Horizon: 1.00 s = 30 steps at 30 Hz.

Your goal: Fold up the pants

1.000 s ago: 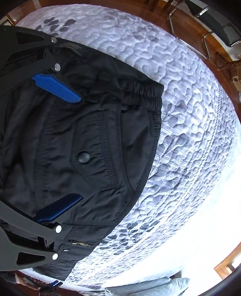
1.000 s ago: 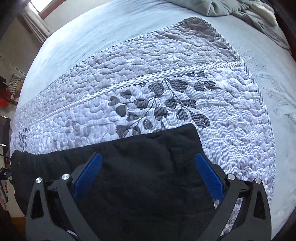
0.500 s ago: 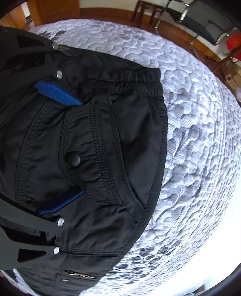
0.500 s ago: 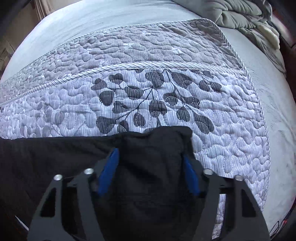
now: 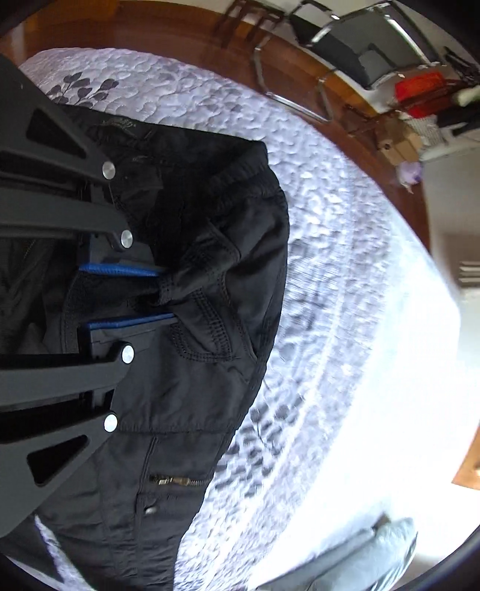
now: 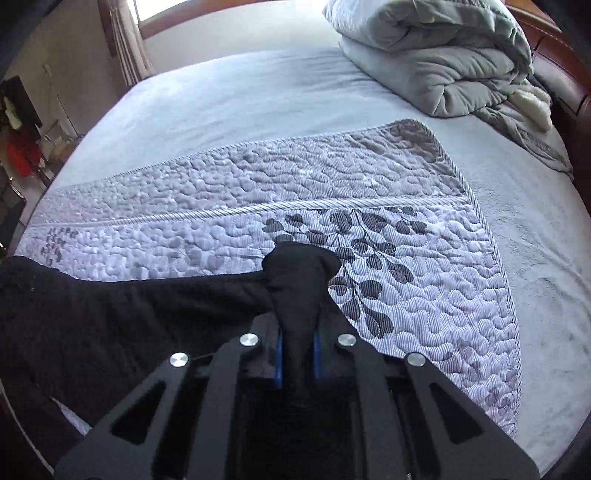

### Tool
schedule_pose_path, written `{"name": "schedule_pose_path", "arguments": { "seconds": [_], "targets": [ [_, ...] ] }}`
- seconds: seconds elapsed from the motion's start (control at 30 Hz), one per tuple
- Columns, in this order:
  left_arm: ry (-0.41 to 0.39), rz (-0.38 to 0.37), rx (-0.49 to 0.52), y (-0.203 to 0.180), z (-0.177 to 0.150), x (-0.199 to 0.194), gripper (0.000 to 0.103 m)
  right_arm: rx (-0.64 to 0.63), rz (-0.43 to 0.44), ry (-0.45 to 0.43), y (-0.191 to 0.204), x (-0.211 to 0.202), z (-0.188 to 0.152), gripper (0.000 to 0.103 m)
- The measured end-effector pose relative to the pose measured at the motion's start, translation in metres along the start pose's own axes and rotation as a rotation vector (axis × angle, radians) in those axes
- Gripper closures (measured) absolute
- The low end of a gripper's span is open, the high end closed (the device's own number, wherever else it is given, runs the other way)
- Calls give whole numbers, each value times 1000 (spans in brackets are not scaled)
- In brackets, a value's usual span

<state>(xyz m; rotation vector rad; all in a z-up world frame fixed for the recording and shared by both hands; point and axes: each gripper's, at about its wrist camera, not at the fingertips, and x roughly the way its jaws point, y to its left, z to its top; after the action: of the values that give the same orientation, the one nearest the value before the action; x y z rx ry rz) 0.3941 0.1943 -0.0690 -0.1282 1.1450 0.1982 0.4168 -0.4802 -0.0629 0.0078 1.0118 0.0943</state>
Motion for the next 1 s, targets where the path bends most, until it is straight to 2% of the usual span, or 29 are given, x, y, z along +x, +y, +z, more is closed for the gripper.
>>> {"name": "schedule_pose_path", "arguments": {
  "seconds": [0.2,0.33,0.5,0.6,0.77,0.93,1.0],
  "targets": [
    [-173,-133,-23,43,-37,-64,85,3,79,-138,-2,-81,-28,94],
    [-279,-198,-43,66,-85,-118,85,1,124,-262,-9,-140,-62,94],
    [-321,-234,-74,104,-153,-145,84,-9,174,-366,-16,-196,-129,93],
    [-314,-246,-93,120,-194,-145,84,-33,177,-362,-15,-208,-175,93],
    [-289,-269,-124,136,-251,-129,84,-10,151,-289,-22,-203,-255,92],
    [-251,-267,-164,143,-291,-115,84,36,145,-260,-23,-201,-308,90],
    [-244,-245,-174,149,-307,-113,84,56,137,-250,-25,-199,-319,86]
  ]
}}
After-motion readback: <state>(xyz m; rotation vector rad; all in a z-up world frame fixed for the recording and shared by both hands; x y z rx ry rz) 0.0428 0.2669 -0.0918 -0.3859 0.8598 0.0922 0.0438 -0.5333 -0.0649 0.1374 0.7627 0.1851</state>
